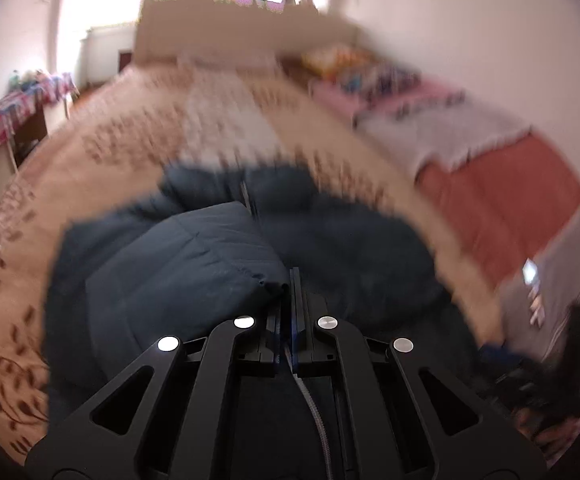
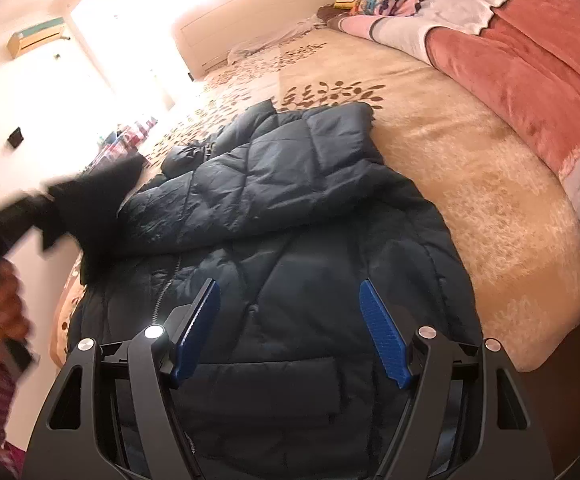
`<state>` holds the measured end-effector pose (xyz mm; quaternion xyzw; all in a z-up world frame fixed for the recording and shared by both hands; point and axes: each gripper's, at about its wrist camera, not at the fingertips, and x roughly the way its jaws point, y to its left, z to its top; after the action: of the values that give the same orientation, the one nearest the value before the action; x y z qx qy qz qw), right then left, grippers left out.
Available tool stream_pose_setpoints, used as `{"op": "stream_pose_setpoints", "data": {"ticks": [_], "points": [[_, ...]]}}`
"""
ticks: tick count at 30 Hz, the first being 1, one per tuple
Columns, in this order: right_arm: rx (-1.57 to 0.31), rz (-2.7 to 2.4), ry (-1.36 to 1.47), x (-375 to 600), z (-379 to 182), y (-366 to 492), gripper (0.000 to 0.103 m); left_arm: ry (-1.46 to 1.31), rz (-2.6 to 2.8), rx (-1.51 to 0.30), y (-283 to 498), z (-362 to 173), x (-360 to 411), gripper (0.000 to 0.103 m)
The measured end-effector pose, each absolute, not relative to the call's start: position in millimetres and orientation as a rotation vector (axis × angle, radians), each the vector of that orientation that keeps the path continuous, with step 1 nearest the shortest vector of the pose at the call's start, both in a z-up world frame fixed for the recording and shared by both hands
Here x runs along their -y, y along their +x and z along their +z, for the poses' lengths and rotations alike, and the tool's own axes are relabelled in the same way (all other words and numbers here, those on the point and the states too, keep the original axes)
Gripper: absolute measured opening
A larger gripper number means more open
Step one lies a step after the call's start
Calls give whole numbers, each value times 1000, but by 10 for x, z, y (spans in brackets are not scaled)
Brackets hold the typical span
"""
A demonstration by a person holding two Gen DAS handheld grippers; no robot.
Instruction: Fold large clothes
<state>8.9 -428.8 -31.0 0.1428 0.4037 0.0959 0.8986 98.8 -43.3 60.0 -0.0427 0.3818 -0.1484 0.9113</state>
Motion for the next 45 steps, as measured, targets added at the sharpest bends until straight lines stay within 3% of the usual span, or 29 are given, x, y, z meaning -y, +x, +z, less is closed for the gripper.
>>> {"op": "stream_pose_setpoints", "data": {"ticks": [6,8,10,13,16,24,30,36,45], "points": [[-865,210,325,4342,-440,43,71,-30,-298,-956,1086,72,642,7],[-874,217,317,4325,-487,1,71,-24,-294,-993,1065,-24,709,18],[-894,230,321,4311,-539,-19,71,-25,-299,-1030,1015,-75,765,42],[-912,239,317,4285,-585,-35,72,-26,-293,-1059,947,-53,811,60],[-903,241,309,4251,-582,-91,82,-43,-310,-1086,850,-23,804,62],[-919,330,236,3953,-584,-293,85,-78,-323,-1066,392,206,536,62],[-902,425,106,3634,-483,-421,85,-206,-283,-966,108,417,-89,62],[-861,428,-35,3375,-372,-381,85,-514,-152,-918,459,363,-767,65],[-854,435,-57,3266,-322,-317,85,-478,-95,-1007,1112,-27,-593,63]]}}
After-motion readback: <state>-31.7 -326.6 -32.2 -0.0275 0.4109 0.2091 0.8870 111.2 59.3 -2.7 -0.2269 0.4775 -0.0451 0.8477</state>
